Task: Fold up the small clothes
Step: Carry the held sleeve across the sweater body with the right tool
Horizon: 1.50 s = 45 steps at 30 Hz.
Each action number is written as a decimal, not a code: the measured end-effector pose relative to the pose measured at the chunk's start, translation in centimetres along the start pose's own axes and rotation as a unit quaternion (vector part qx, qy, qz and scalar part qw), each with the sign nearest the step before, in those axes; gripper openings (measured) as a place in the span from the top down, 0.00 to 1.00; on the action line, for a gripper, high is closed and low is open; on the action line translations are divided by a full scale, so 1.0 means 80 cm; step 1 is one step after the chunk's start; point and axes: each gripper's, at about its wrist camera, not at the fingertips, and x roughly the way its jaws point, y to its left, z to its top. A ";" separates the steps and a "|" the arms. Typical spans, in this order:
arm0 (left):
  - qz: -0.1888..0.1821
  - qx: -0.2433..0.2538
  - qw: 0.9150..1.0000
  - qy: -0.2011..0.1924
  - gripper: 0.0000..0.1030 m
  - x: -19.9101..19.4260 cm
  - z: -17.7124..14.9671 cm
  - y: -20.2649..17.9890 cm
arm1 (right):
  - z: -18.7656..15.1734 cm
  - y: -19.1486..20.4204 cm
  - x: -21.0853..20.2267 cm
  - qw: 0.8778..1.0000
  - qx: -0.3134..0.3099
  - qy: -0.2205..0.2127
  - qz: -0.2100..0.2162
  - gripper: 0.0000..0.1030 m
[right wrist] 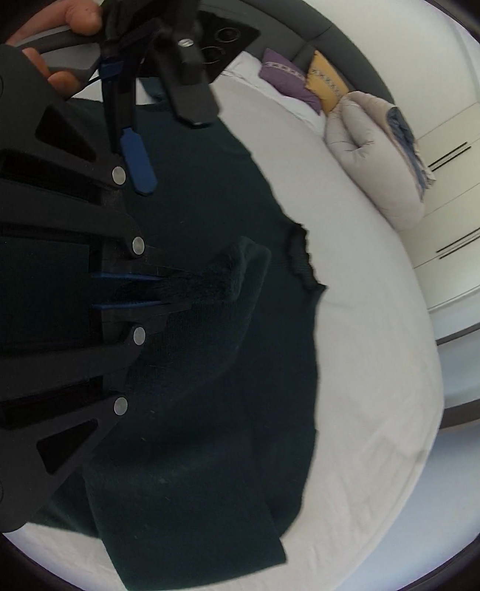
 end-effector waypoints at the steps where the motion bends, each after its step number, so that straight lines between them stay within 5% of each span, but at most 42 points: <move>1: -0.001 -0.013 1.000 0.011 0.08 0.009 -0.002 0.008 | -0.015 0.004 0.022 1.000 0.007 0.015 0.001 0.90; 4: -0.005 -0.025 0.999 0.029 0.08 0.033 -0.003 0.014 | -0.049 0.009 0.068 0.999 0.036 0.016 0.033 0.84; 8: -0.003 -0.028 0.999 0.037 0.09 0.056 -0.002 0.007 | -0.071 -0.037 0.013 0.990 0.101 -0.027 0.095 0.33; 9: -0.003 -0.033 0.999 0.039 0.11 0.063 -0.001 0.006 | -0.080 -0.047 0.002 0.986 0.120 -0.049 0.102 0.31; 12: 0.009 -0.036 0.998 0.054 0.38 0.084 0.004 0.007 | -0.096 -0.114 -0.062 0.976 0.175 -0.069 0.107 0.31; 14: 0.038 -0.031 0.997 0.062 0.76 0.092 0.003 0.008 | -0.114 -0.141 -0.064 0.964 0.225 -0.066 0.126 0.31; 16: 0.061 -0.018 0.996 0.058 0.93 0.090 0.001 0.008 | -0.129 -0.158 -0.065 0.955 0.249 -0.078 0.140 0.31; 19: 0.061 -0.003 0.998 0.029 0.93 0.058 0.011 0.001 | -0.141 -0.169 -0.070 0.951 0.255 -0.094 0.146 0.32; 29: 0.140 0.026 0.988 -0.059 0.93 -0.063 0.068 0.035 | -0.128 -0.186 -0.087 0.951 0.259 -0.102 0.134 0.32; 40: 0.185 0.019 0.981 -0.055 0.92 -0.059 0.073 0.085 | -0.129 -0.193 -0.115 0.957 0.248 -0.098 0.110 0.32; 42: 0.180 0.021 0.982 -0.057 0.85 -0.063 0.067 0.088 | -0.123 -0.194 -0.120 0.956 0.255 -0.091 0.111 0.31; 45: 0.156 0.019 0.986 -0.054 0.55 -0.065 0.065 0.084 | -0.103 -0.203 -0.139 0.950 0.267 -0.103 0.128 0.31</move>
